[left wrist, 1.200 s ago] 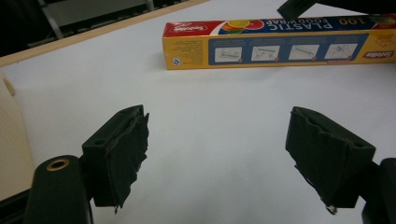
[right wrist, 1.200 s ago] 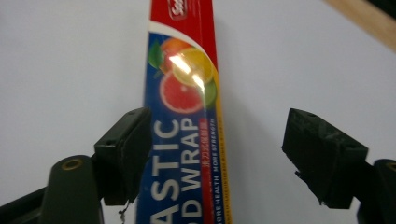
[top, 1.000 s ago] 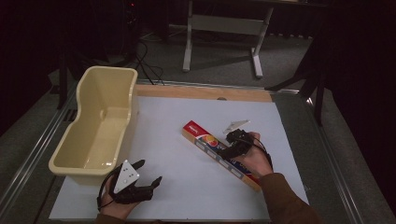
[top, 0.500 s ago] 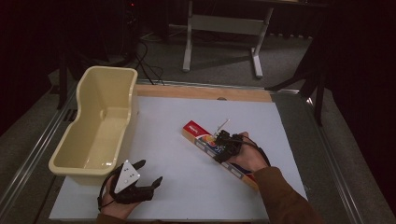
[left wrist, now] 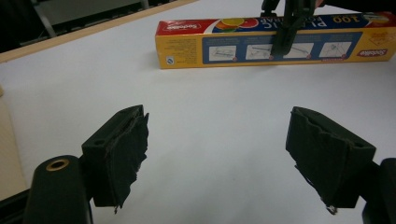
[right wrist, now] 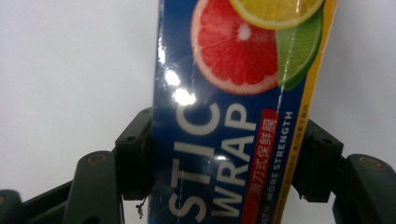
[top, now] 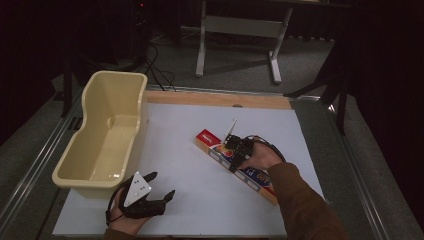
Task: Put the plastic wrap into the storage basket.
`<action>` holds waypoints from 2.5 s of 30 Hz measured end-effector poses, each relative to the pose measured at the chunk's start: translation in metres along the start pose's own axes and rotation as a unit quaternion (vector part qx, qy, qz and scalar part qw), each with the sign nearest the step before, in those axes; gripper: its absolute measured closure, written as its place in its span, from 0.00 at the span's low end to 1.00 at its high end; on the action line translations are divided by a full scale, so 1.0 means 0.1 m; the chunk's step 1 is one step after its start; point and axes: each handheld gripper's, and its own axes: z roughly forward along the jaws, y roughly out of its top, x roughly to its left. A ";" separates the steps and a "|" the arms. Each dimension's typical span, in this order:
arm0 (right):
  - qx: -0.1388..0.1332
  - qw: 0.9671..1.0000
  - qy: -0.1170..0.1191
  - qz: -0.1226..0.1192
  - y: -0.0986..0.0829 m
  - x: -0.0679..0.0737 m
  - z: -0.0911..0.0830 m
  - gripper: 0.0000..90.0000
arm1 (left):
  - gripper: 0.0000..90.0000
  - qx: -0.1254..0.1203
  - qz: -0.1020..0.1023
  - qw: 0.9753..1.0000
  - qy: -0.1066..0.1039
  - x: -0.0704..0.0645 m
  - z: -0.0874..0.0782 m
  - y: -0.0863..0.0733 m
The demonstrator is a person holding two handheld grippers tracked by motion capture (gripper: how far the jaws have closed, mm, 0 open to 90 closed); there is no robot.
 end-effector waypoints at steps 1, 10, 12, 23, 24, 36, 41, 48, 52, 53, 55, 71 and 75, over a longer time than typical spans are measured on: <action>0.005 1.000 0.001 0.007 0.01 0.00 0.02 0.39 | 0.23 0.001 0.001 1.000 -0.001 0.00 0.00 0.00; 0.028 0.999 -0.013 0.042 0.06 0.03 0.00 0.46 | 0.23 0.004 0.003 1.000 -0.005 -0.02 0.03 0.00; 0.026 0.998 0.003 0.053 0.05 0.01 -0.01 0.46 | 0.23 0.004 0.002 1.000 -0.006 -0.02 0.03 0.00; -0.008 0.992 0.060 0.111 0.01 -0.02 -0.14 0.46 | 0.24 0.005 0.005 1.000 -0.004 -0.03 0.04 0.00; -0.015 0.991 0.067 0.115 0.01 -0.01 -0.18 0.46 | 0.23 0.004 0.005 1.000 -0.004 -0.03 0.04 0.00; -0.113 0.980 0.101 0.130 0.07 0.14 -0.52 0.46 | 0.23 0.006 0.010 1.000 -0.008 -0.06 0.07 0.00; -0.144 0.975 0.117 0.119 0.14 0.24 -0.70 0.46 | 0.24 0.005 0.009 1.000 -0.007 -0.06 0.07 0.00; -0.180 0.968 0.134 0.110 0.26 0.37 -0.93 0.46 | 0.23 0.003 0.009 1.000 -0.006 -0.05 0.06 0.00; -0.213 0.964 0.124 0.106 0.31 0.46 -1.05 0.46 | 0.23 0.002 0.010 1.000 -0.004 -0.05 0.06 0.00; -0.221 0.962 0.123 0.105 0.32 0.47 -1.08 0.46 | 0.23 0.003 0.010 1.000 -0.005 -0.05 0.06 0.00; -0.227 0.960 0.125 0.107 0.33 0.49 -1.11 0.46 | 0.23 0.002 0.010 1.000 -0.005 -0.05 0.06 0.00; -0.278 0.929 0.206 0.134 0.57 0.53 -1.44 0.46 | 0.23 0.000 0.011 1.000 -0.003 -0.06 0.07 0.00; -0.291 0.922 0.216 0.136 0.64 0.56 -1.57 0.46 | 0.23 -0.001 0.014 1.000 -0.002 -0.07 0.07 0.00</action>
